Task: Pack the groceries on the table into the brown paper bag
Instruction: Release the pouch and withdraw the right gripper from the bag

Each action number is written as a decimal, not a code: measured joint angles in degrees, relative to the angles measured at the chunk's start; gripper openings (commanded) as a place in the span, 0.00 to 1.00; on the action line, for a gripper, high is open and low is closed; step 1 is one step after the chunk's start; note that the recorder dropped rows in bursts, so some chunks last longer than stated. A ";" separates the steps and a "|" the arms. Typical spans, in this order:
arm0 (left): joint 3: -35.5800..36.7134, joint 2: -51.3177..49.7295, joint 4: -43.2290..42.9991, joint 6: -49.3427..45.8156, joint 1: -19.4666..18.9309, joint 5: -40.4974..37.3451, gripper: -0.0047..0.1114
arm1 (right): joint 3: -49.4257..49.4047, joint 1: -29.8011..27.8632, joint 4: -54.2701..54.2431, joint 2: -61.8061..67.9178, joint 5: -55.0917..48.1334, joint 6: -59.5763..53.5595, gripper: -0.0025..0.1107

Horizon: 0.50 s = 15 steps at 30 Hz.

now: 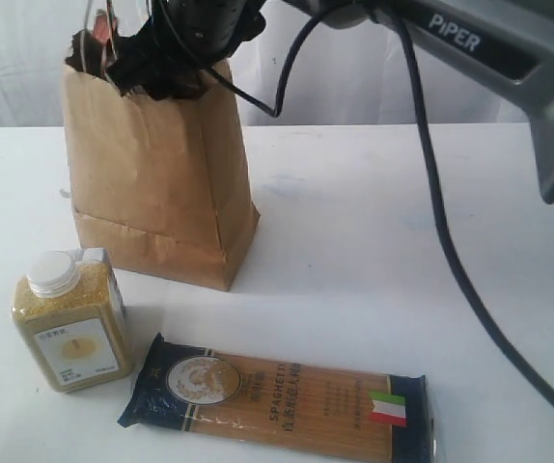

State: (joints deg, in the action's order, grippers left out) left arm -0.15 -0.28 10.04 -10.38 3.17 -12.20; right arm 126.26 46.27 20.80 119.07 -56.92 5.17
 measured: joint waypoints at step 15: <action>0.00 0.00 0.00 0.00 0.00 0.00 0.04 | 0.00 2.99 -2.15 -8.80 -6.25 2.14 0.62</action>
State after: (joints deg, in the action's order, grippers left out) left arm -0.15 -0.28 10.04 -10.38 3.17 -12.20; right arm 126.26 49.26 18.65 110.28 -63.17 7.31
